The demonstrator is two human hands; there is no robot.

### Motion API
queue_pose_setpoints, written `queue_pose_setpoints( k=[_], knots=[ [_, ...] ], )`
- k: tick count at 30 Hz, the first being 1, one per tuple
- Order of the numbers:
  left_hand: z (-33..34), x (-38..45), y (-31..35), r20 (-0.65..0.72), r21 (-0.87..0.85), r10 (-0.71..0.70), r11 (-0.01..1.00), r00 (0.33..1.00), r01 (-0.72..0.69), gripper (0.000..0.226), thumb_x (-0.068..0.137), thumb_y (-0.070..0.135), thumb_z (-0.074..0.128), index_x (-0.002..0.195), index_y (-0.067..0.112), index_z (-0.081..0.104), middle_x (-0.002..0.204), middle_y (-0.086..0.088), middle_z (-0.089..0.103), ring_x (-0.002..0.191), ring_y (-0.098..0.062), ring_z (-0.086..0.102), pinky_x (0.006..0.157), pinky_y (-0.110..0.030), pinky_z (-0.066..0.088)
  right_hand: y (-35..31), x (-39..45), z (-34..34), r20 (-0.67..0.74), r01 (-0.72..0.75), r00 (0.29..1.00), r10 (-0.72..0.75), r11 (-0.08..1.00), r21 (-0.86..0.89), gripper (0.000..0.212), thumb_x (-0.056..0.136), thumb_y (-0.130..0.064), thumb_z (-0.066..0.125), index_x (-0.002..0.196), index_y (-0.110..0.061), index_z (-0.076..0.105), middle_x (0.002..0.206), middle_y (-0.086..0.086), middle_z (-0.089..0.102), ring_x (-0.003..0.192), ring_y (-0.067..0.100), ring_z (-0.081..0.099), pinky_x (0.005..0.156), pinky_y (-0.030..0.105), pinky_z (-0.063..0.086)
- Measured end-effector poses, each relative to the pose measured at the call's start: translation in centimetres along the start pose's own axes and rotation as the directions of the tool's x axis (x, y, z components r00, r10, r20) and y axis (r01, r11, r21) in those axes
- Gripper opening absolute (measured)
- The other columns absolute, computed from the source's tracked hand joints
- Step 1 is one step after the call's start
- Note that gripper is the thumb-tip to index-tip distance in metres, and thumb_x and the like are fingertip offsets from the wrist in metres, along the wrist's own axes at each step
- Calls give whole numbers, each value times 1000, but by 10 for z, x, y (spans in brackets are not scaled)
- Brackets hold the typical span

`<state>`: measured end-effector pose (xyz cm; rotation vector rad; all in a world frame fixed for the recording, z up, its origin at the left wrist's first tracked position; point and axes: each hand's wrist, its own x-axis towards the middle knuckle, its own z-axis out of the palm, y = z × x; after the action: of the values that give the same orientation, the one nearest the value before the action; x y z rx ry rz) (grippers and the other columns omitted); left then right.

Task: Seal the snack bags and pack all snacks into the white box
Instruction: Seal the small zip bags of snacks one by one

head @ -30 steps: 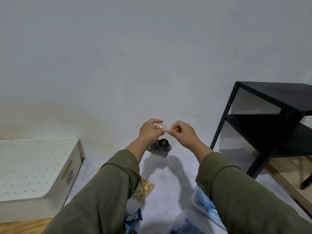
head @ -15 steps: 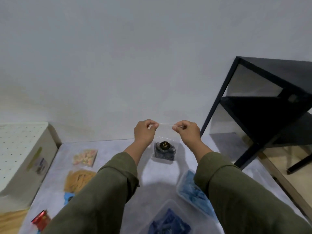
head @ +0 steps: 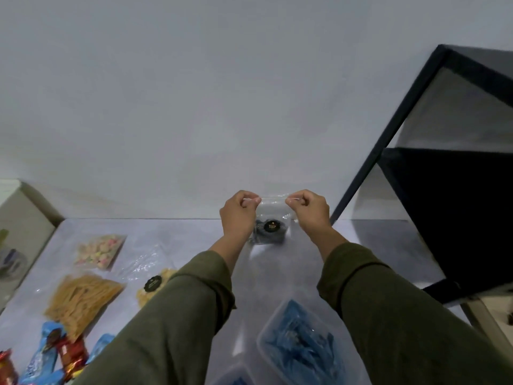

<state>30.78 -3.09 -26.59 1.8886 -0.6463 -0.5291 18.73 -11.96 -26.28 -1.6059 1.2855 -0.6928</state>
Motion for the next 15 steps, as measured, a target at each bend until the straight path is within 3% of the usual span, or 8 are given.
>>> queue_pose_setpoints(
  k=[3, 7, 15],
  knots=[
    [10, 14, 0, -55, -28, 0, 1000, 998, -1, 5, 87, 23, 64, 87, 20, 67, 83, 9, 64, 84, -9, 59, 73, -14, 39, 2, 19, 3, -11, 49, 999, -49, 999, 6, 9, 84, -15, 69, 90, -9, 68, 76, -6, 60, 75, 8, 54, 72, 20, 42],
    [16, 30, 1, -152, -74, -26, 997, 988, 15, 13, 83, 25, 70, 91, 16, 66, 78, 6, 64, 73, -6, 57, 62, 3, 35, 3, 34, 7, -73, 88, 993, -88, 996, -3, 11, 81, -18, 71, 87, -11, 66, 67, -10, 53, 66, 3, 49, 57, 5, 37],
    [15, 44, 7, -175, -92, 10, 995, 985, -26, 3, 82, 17, 70, 81, 16, 67, 70, 11, 62, 66, -1, 55, 61, 3, 36, -2, 42, 9, -116, 111, 987, -108, 994, 21, 9, 81, -15, 70, 84, -7, 66, 66, -10, 53, 64, 3, 48, 56, 2, 38]
  ],
)
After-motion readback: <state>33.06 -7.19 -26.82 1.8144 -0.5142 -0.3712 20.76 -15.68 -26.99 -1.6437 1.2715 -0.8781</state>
